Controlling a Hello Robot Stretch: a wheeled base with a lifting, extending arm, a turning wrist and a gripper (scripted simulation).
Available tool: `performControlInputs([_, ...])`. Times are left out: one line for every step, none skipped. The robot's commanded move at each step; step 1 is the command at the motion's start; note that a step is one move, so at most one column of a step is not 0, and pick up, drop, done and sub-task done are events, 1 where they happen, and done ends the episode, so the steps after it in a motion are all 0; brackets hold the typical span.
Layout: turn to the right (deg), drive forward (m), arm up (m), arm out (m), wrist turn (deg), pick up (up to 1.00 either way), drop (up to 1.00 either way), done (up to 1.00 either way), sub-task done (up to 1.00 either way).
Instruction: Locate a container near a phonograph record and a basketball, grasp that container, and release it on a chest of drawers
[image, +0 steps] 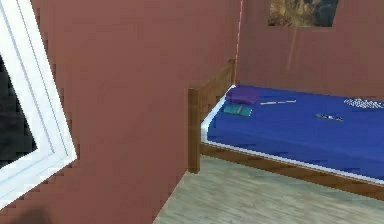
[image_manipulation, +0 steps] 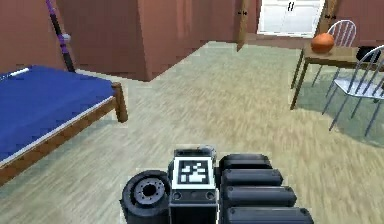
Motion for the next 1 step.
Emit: performControlInputs([18.0, 0.00, 0.00, 0.00, 0.0, 0.00, 0.00, 0.00, 0.00])
